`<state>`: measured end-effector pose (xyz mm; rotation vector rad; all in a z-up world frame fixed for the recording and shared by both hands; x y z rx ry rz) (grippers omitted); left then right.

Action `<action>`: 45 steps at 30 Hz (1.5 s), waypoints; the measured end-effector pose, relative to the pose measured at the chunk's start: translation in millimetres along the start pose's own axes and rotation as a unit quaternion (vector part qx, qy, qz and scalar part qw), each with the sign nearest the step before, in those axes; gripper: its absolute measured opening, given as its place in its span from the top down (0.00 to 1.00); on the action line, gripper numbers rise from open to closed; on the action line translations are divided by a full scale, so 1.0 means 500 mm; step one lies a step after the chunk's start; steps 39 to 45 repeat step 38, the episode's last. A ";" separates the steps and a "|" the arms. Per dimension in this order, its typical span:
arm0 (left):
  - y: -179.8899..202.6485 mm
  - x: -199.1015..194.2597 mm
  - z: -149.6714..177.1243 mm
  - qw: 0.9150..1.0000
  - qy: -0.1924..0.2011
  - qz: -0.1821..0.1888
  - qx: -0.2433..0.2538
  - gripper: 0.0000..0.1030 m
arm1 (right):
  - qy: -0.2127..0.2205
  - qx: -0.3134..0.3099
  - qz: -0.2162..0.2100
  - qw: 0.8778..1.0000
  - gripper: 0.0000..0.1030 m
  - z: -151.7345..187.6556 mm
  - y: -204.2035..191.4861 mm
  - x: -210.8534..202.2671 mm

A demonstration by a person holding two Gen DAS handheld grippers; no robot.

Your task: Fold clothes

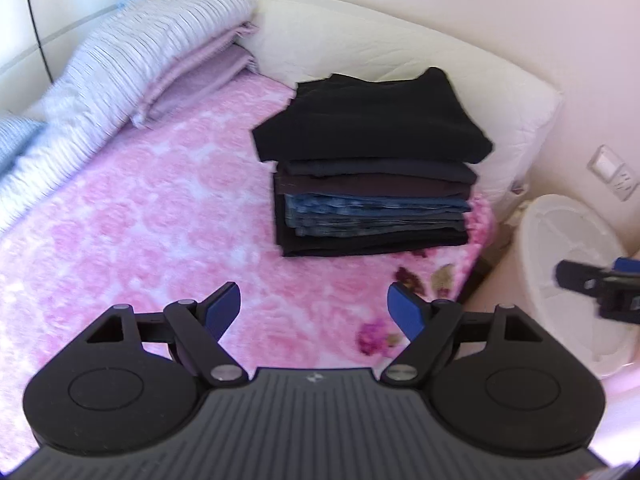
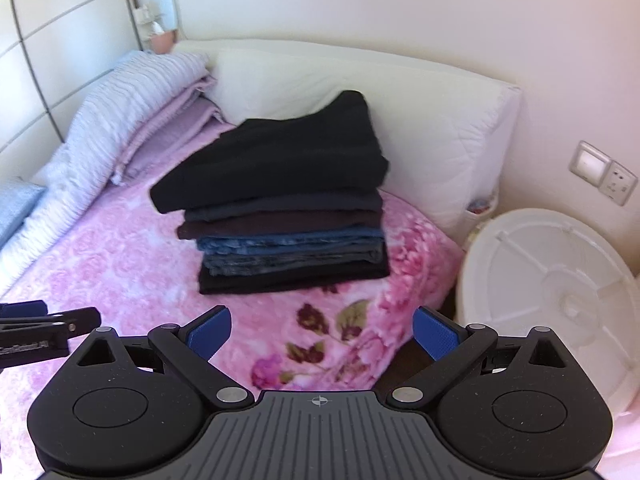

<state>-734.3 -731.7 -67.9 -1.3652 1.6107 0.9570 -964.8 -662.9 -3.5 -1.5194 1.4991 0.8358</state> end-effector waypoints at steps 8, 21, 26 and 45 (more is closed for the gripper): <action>0.005 0.000 -0.012 1.000 -0.015 0.018 -0.009 0.25 | 0.010 -0.006 0.003 1.000 0.03 -0.008 -0.024 -0.008; 0.020 0.005 -0.023 0.999 -0.020 -0.027 0.024 0.24 | -0.017 -0.001 0.012 1.000 0.03 -0.009 -0.031 0.003; 0.019 0.006 -0.023 0.999 -0.021 -0.037 0.024 0.24 | -0.017 0.012 0.004 1.000 0.03 -0.007 -0.023 0.000; 0.030 -0.003 -0.014 0.999 -0.004 -0.037 0.038 0.25 | -0.008 0.008 0.005 1.000 0.03 -0.011 -0.035 -0.018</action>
Point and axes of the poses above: each gripper's, at about its wrist camera, not at the fingertips, and x roughly the way its jaws point, y to its right, z to its underside, the point moved 6 cm from there along x, roughly the way its jaws point, and after that the axes turned 14 degrees about -y, right-handed, at the moved point
